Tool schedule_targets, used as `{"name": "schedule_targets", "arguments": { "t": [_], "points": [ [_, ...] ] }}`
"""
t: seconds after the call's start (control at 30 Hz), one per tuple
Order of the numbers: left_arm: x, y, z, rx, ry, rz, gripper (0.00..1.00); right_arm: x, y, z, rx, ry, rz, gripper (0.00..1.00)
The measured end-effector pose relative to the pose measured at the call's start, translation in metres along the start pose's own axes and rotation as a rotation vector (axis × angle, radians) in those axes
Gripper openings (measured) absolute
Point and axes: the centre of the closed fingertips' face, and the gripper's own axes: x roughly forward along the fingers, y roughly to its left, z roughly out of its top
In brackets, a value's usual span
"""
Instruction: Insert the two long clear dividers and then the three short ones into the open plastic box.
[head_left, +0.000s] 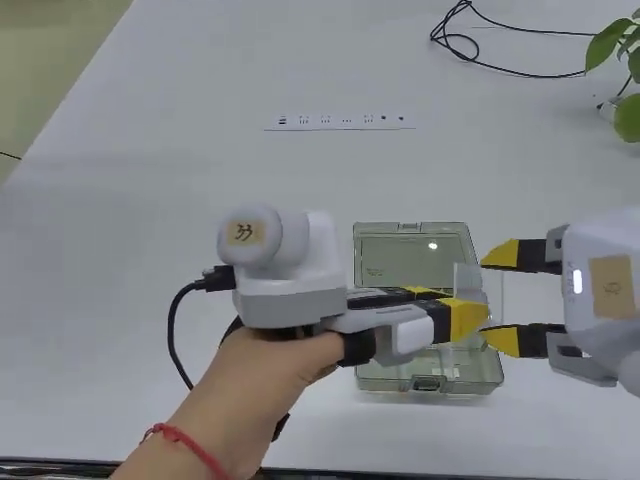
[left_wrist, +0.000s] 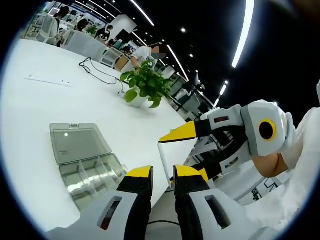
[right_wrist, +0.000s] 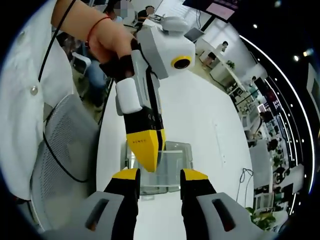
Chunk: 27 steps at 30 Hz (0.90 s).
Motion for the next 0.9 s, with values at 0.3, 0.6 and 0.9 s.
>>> {"name": "schedule_targets", "arguments": {
  "t": [0.3, 0.6, 0.9],
  "points": [
    [-0.0008, -0.0043, -0.0029, -0.024, 0.004, -0.035, 0.00, 0.0005, 0.0029, 0.0053, -0.018, 0.006, 0.006, 0.32],
    [-0.0015, -0.0046, -0.0044, -0.044, -0.003, -0.039, 0.00, 0.0009, 0.0046, 0.0067, -0.032, 0.010, 0.011, 0.33],
    [-0.0034, -0.0032, -0.0041, -0.063, -0.026, -0.037, 0.00, 0.0014, 0.0043, 0.0095, -0.044, 0.001, 0.012, 0.34]
  ]
}}
